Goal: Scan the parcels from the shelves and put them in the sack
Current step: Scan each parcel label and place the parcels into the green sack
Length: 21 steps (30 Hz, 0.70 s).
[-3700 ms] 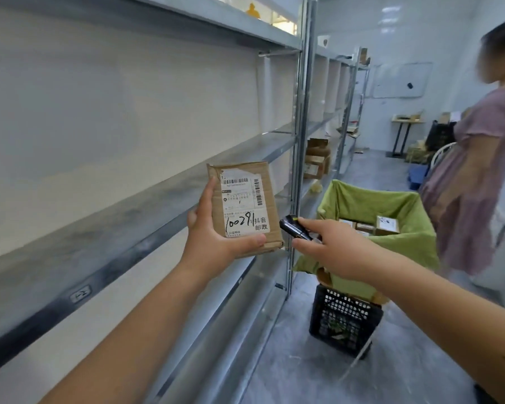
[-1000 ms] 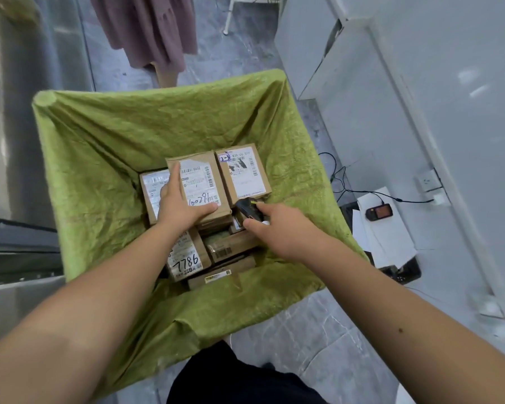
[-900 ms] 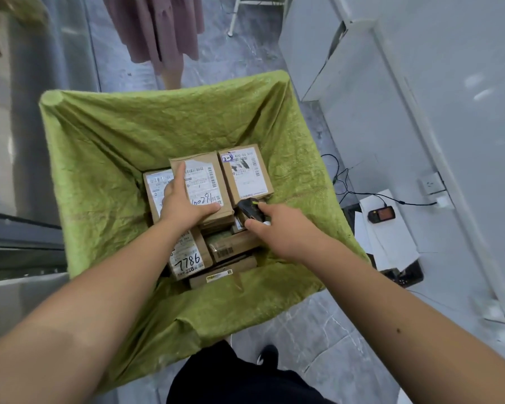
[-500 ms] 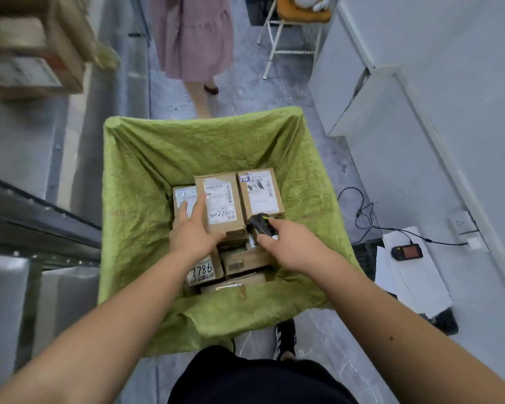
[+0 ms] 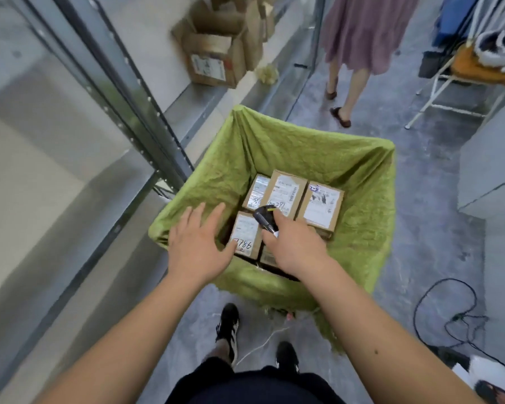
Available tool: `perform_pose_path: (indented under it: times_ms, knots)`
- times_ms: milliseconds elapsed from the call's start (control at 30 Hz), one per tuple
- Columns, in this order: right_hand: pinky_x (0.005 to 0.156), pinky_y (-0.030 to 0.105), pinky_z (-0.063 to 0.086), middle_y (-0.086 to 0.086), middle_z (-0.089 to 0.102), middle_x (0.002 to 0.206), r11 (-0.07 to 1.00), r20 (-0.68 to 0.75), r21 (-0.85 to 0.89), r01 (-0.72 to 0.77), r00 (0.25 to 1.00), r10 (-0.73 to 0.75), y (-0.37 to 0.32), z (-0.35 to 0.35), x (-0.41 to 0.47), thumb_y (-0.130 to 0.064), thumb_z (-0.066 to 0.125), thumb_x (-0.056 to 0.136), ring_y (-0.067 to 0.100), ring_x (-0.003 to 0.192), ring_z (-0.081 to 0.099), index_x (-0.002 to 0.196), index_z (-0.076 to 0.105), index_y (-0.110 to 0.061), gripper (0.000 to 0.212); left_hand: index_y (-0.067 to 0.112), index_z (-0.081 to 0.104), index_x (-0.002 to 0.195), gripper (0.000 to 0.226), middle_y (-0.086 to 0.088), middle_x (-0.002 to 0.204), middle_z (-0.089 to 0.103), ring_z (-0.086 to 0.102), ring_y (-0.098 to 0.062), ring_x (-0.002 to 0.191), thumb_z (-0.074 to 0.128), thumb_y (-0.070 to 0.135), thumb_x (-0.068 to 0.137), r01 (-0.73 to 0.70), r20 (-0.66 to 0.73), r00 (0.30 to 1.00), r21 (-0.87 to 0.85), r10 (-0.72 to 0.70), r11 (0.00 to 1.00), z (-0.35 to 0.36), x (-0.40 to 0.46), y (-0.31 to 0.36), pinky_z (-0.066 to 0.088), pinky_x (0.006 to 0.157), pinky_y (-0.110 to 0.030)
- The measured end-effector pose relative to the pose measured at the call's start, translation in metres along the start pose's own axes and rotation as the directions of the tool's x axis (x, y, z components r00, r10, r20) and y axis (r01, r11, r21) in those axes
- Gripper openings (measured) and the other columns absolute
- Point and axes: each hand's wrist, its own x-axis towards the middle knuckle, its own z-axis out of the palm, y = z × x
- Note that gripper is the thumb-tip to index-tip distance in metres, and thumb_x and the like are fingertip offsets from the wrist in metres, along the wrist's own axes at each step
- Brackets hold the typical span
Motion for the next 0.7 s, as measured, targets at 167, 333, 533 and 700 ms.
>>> perform_pose_path:
  times_ms: [167,333,533,700]
  knots:
    - [0.099,0.05,0.049,0.02,0.053,0.134,0.978,0.072,-0.022,0.208,0.976,-0.206,-0.042,0.01,-0.017,-0.06,0.04,0.102,0.043,0.121,0.052,0.157,0.027,-0.031,0.064,0.046,0.024,0.162,0.084,-0.002,0.17,0.026,0.018,-0.027,0.158,0.057,0.07,0.088,0.24,-0.088,0.965,-0.068,-0.246,0.968,-0.021,-0.068,-0.029,0.026,0.124,-0.054]
    - [0.097,0.049,0.048,0.021,0.048,0.135,0.907,0.173,-0.056,0.418,0.898,-0.403,-0.095,0.035,-0.038,-0.061,0.037,0.103,0.043,0.117,0.052,0.163,0.017,-0.032,0.069,0.046,0.021,0.163,0.085,-0.001,0.172,0.023,0.013,-0.026,0.16,0.055,0.072,0.089,0.488,-0.142,0.858,-0.072,-0.494,0.87,-0.028,-0.156,-0.079,0.023,0.125,-0.053]
    - [0.088,0.045,0.047,0.017,0.05,0.125,0.716,0.296,-0.127,0.687,0.715,-0.633,-0.175,0.096,-0.097,-0.063,0.038,0.102,0.04,0.11,0.053,0.163,0.018,-0.033,0.07,0.045,0.023,0.162,0.087,-0.004,0.171,0.026,0.015,-0.026,0.159,0.047,0.079,0.085,0.744,-0.163,0.646,-0.085,-0.746,0.663,-0.029,-0.273,-0.127,0.02,0.125,-0.051]
    - [0.084,0.045,0.05,0.014,0.048,0.119,0.533,0.423,-0.126,0.837,0.531,-0.734,-0.223,0.157,-0.183,-0.064,0.038,0.102,0.04,0.104,0.056,0.161,0.02,-0.034,0.069,0.045,0.025,0.162,0.086,-0.003,0.171,0.026,0.016,-0.026,0.159,0.054,0.075,0.086,0.861,-0.177,0.446,-0.181,-0.877,0.475,-0.021,-0.382,-0.145,0.021,0.124,-0.05]
